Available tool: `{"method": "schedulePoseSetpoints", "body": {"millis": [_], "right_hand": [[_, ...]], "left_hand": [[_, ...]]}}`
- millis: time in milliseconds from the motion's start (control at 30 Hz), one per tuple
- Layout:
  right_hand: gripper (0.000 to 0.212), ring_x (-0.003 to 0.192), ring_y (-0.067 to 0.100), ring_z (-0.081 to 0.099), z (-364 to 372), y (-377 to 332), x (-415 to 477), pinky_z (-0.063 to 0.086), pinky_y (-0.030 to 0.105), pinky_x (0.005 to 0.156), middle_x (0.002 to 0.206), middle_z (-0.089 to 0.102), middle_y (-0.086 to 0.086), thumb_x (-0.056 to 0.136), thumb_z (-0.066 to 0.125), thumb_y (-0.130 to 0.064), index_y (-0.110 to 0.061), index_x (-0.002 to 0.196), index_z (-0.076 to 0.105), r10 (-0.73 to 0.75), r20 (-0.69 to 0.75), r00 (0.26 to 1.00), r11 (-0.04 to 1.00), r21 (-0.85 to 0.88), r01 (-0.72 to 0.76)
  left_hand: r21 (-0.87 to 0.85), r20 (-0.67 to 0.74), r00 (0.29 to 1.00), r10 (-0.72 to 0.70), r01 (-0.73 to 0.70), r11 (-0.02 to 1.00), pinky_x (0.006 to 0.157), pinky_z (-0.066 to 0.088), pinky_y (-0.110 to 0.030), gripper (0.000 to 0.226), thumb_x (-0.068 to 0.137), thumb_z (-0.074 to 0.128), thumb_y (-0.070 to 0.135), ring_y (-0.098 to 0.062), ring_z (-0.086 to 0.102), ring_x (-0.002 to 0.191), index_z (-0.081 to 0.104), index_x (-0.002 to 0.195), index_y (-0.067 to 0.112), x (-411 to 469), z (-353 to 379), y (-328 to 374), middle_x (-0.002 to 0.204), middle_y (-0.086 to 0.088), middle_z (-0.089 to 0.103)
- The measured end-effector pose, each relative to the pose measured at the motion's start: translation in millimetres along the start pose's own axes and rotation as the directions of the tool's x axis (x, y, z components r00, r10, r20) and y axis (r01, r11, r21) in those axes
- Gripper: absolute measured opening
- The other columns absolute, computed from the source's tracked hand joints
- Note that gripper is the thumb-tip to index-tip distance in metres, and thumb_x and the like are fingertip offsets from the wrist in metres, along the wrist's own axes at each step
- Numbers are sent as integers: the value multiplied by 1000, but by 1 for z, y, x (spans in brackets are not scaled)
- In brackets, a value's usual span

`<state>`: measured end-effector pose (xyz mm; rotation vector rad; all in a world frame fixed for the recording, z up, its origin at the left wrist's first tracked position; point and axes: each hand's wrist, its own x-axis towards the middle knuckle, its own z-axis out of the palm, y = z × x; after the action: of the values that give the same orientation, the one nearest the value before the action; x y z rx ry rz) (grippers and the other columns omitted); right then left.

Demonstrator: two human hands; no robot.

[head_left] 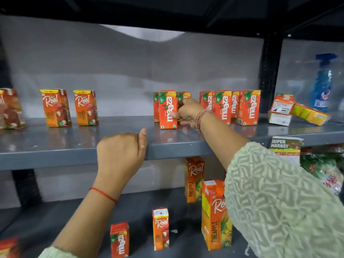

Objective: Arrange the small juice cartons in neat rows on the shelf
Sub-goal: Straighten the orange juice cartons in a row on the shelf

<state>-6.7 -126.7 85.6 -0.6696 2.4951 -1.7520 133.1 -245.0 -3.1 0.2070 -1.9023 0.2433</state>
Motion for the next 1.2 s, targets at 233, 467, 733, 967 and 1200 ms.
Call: {"method": "schedulePoseSetpoints", "body": {"millis": [233, 467, 733, 967, 1200], "right_hand": [[42, 124, 30, 53, 5, 3, 0, 49, 45, 99, 133, 56, 14, 85, 59, -1, -4, 125, 47, 30, 53, 998, 998, 46, -32], [51, 123, 31, 53, 11, 4, 0, 44, 45, 105, 132, 57, 14, 80, 68, -12, -4, 126, 48, -24, 12, 1000, 957, -287, 26], [54, 124, 28, 52, 11, 2, -4, 41, 39, 107, 135, 55, 12, 84, 64, -26, -6, 130, 45, -69, 20, 997, 894, -443, 71], [52, 125, 27, 52, 14, 1, -9, 41, 38, 105, 136, 54, 11, 86, 60, -30, -6, 131, 45, -94, 56, 994, 854, -508, 110], [52, 125, 27, 52, 14, -1, -12, 41, 37, 104, 137, 53, 11, 87, 58, -31, -6, 131, 44, -104, 79, 991, 834, -536, 131]], "left_hand": [[-1, -2, 1000, -16, 16, 1000, 50, 1, -12, 60, 90, 31, 28, -14, 20, 35, 46, 36, 8, 1, 0, 0, 32, -4, 35], [9, 0, 1000, -16, 16, 1000, 49, 1, -11, 59, 90, 31, 29, -15, 20, 34, 47, 36, 9, 2, -2, 2, 40, 3, 24], [7, 2, 1000, -18, 18, 1000, 49, 1, -12, 55, 90, 31, 29, -14, 21, 34, 41, 38, 12, 1, -2, 2, 39, 3, 25], [13, -11, 1000, -19, 19, 1000, 51, 0, -11, 56, 89, 31, 28, -13, 19, 34, 44, 37, 11, 0, -3, 3, 39, 4, 23], [17, -2, 1000, -14, 14, 1000, 49, 1, -10, 58, 89, 31, 28, -14, 21, 33, 48, 37, 9, 0, -1, 2, 38, 4, 25]]}}
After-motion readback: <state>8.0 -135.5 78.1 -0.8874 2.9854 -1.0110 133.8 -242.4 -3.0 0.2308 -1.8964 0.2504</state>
